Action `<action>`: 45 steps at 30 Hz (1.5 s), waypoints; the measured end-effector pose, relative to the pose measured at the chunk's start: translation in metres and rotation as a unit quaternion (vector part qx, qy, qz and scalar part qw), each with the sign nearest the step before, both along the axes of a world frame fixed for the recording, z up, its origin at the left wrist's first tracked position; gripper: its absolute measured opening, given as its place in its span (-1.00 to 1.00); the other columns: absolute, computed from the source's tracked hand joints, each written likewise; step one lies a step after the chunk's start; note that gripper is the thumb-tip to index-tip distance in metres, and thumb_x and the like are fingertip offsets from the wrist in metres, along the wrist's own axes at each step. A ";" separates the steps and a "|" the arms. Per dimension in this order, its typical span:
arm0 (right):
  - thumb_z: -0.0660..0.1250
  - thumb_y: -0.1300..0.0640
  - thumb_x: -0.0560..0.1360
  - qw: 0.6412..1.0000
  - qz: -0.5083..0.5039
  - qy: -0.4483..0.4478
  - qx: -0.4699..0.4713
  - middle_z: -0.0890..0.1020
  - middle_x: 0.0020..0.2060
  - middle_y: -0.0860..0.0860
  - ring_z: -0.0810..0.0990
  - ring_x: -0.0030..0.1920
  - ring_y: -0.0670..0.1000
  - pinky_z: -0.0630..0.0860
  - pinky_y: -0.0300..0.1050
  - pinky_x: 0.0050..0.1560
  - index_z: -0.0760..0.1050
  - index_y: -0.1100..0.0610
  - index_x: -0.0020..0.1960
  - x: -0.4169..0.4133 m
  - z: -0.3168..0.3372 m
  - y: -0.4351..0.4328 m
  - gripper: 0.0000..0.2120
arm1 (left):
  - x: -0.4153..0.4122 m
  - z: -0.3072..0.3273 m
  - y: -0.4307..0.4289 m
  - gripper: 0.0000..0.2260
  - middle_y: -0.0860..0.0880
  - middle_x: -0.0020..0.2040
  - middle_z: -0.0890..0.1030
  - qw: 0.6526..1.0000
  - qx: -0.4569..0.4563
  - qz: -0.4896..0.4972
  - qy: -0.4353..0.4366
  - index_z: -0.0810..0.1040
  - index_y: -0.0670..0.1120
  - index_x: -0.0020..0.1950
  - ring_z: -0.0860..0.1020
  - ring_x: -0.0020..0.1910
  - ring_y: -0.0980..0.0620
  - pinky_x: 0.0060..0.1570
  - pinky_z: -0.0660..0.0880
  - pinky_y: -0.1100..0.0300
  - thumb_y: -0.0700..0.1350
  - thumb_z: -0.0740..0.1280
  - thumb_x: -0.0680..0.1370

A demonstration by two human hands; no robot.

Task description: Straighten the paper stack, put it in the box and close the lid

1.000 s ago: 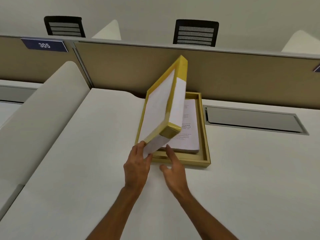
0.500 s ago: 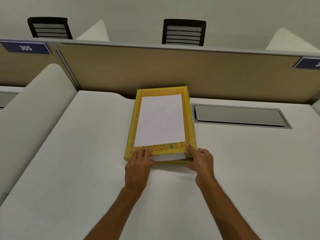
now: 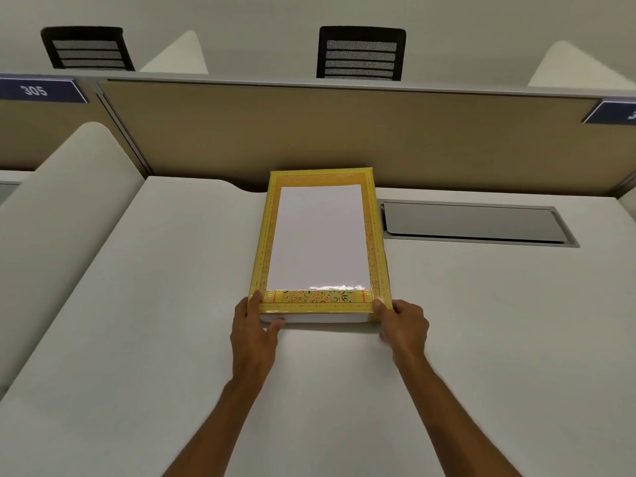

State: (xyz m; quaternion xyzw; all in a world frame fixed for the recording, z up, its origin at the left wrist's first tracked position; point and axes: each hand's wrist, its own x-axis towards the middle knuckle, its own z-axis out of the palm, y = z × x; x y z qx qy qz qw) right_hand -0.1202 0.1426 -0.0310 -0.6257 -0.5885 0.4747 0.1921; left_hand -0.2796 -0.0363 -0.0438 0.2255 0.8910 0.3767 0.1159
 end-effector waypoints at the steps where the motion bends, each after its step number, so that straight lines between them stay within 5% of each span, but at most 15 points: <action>1: 0.45 0.04 0.51 1.000 0.003 -0.002 0.003 0.71 -0.22 0.16 0.68 -0.17 0.24 0.66 0.22 -0.07 0.68 0.25 -0.07 0.000 -0.003 0.001 -0.76 | -0.001 -0.001 0.001 -0.39 -0.21 0.40 0.41 1.000 -0.007 -0.001 -0.002 0.35 -0.19 0.49 0.46 0.34 -0.18 0.29 0.43 0.00 -0.16 0.48 0.49; 5: 0.43 -0.02 0.53 0.998 0.026 -0.053 0.014 0.71 -0.10 0.11 0.66 -0.10 0.15 0.61 0.04 -0.06 0.68 0.20 0.08 0.000 -0.011 0.000 -0.70 | -0.005 -0.002 0.003 -0.38 -0.17 0.37 0.42 1.000 -0.018 -0.002 -0.002 0.34 -0.16 0.49 0.45 0.33 -0.16 0.24 0.46 0.00 -0.06 0.47 0.49; 8: 0.40 -0.13 0.52 0.988 0.053 -0.140 0.024 0.64 0.10 0.11 0.63 0.08 0.16 0.57 0.07 0.04 0.59 0.10 0.23 0.000 -0.013 0.001 -0.60 | -0.015 -0.002 0.006 -0.40 -0.17 0.38 0.42 1.000 -0.013 0.005 -0.009 0.34 -0.15 0.49 0.41 0.34 -0.16 0.23 0.46 -0.03 0.06 0.39 0.53; 12: 0.42 0.02 0.52 0.984 0.133 -0.073 0.097 0.49 0.29 0.13 0.51 0.28 0.15 0.56 0.10 0.17 0.41 0.09 0.44 -0.010 -0.013 0.022 -0.48 | -0.045 -0.001 0.023 -0.42 -0.20 0.40 0.41 0.998 -0.051 -0.047 0.009 0.33 -0.15 0.49 0.41 0.33 -0.19 0.23 0.42 -0.03 0.12 0.31 0.57; 17: 0.26 -0.03 0.62 0.930 0.288 -0.118 0.195 0.13 0.61 0.07 0.21 0.54 0.16 0.34 0.15 0.41 0.13 0.08 0.60 -0.057 -0.007 0.085 -0.38 | -0.099 0.007 0.072 -0.42 -0.19 0.57 0.21 0.985 -0.121 -0.125 0.013 0.24 -0.13 0.55 0.28 0.48 -0.22 0.39 0.31 -0.11 0.10 0.25 0.61; 19: 0.20 -0.04 0.64 0.904 0.341 -0.150 0.208 0.08 0.62 0.06 0.17 0.56 0.18 0.33 0.16 0.41 0.12 0.09 0.59 -0.079 -0.003 0.111 -0.42 | -0.121 0.012 0.092 -0.43 -0.15 0.60 0.15 0.978 -0.146 -0.150 0.020 0.21 -0.14 0.57 0.24 0.52 -0.21 0.43 0.27 -0.11 0.09 0.22 0.63; 24: 0.19 0.10 0.66 0.884 0.364 -0.172 0.239 0.42 0.42 0.13 0.40 0.38 0.23 0.44 0.09 0.27 0.40 0.24 0.40 -0.109 0.001 0.149 -0.63 | -0.158 0.021 0.128 -0.58 -0.18 0.52 0.33 0.966 -0.161 -0.198 0.035 0.32 -0.25 0.49 0.36 0.45 -0.16 0.35 0.30 0.09 -0.07 0.16 0.68; 33: 0.21 0.08 0.66 0.883 0.359 -0.173 0.248 0.31 0.55 0.11 0.33 0.48 0.24 0.32 0.10 0.43 0.31 0.20 0.52 -0.108 -0.010 0.156 -0.54 | -0.174 0.007 0.130 -0.56 -0.14 0.58 0.24 0.952 -0.202 -0.213 0.083 0.27 -0.22 0.54 0.28 0.52 -0.15 0.46 0.21 0.06 -0.11 0.15 0.68; 38: 0.21 -0.04 0.64 0.884 0.363 -0.174 0.238 0.29 0.55 0.08 0.33 0.47 0.20 0.39 0.18 0.36 0.23 0.15 0.55 -0.099 -0.002 0.152 -0.46 | -0.154 0.020 0.136 -0.47 -0.13 0.55 0.28 0.960 -0.202 -0.182 0.069 0.24 -0.19 0.54 0.30 0.48 -0.19 0.40 0.31 -0.06 0.03 0.22 0.64; 45: 0.16 -0.14 0.64 0.871 0.310 -0.165 0.343 0.28 0.56 0.09 0.28 0.51 0.18 0.27 0.31 0.39 0.21 0.10 0.56 -0.061 0.030 0.138 -0.43 | -0.085 0.065 0.142 -0.35 -0.08 0.64 0.05 0.956 -0.124 -0.183 0.192 0.06 -0.06 0.62 0.05 0.60 -0.10 0.54 0.04 -0.06 0.23 0.07 0.62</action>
